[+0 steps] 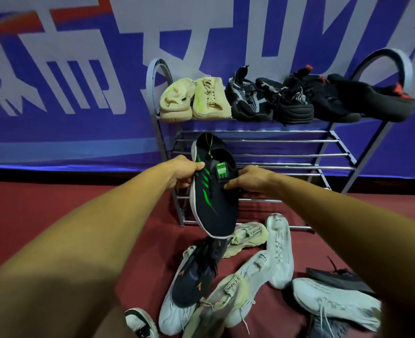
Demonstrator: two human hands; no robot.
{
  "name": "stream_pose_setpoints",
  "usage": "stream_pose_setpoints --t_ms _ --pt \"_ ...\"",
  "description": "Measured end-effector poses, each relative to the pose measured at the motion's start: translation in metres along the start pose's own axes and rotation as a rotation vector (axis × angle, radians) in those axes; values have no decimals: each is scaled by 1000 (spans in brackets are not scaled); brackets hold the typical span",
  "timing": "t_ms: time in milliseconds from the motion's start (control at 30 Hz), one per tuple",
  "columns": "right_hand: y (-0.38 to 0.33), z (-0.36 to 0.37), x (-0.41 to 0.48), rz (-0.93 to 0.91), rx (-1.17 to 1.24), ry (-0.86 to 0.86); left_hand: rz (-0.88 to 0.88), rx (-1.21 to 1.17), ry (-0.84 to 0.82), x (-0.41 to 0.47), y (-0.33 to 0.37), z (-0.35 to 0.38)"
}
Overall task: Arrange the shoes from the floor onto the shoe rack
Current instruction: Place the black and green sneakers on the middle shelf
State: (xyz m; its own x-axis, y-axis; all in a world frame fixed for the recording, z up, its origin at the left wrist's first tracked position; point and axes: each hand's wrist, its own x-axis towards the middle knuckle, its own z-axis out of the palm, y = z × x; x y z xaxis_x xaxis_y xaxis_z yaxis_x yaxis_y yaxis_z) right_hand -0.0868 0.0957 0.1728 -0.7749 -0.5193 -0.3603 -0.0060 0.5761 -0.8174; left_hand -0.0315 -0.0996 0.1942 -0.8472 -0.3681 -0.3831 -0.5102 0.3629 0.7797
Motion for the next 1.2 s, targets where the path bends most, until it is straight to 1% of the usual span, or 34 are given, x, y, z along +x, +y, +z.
stream_pose_setpoints --t_ms 100,167,233,367,433,500,567,633,667,733,800,867,967,1067,1200 --pt "-5 6 6 7 109 16 -20 -71 38 2 -4 -5" --pt "-7 13 12 -14 194 29 -41 -143 33 2 -7 -9" --pt "-10 17 17 -18 269 51 -73 -198 -9 0 -10 -15" --pt "-18 22 17 -20 345 53 -183 -202 -144 -9 -15 -24" --pt "-21 27 20 -37 374 45 -140 -262 -139 -5 -20 -27" --pt "-26 33 20 -49 372 37 -41 -303 -96 1 -21 -30" --pt "-30 39 22 -39 404 21 25 -295 -1 2 -19 -33" --pt "-29 41 26 -23 473 32 22 -250 43 1 -18 -36" --pt "-29 42 29 -30 505 34 6 -220 33 2 -19 -38" --pt "-28 41 32 -44 544 12 -50 -141 -42 6 -24 -44" --pt "-27 40 37 -36 565 6 -109 -126 -95 8 -26 -48" --pt "-25 40 43 -45 587 -4 -120 -160 -78 11 -24 -50" --pt "-27 40 48 -76 629 -44 -91 -201 -111 19 -20 -58" --pt "-29 44 53 -91 619 -108 -64 -138 -66 33 -21 -68" --pt "-31 52 68 -111 615 -49 -86 -69 -90 42 -24 -71"
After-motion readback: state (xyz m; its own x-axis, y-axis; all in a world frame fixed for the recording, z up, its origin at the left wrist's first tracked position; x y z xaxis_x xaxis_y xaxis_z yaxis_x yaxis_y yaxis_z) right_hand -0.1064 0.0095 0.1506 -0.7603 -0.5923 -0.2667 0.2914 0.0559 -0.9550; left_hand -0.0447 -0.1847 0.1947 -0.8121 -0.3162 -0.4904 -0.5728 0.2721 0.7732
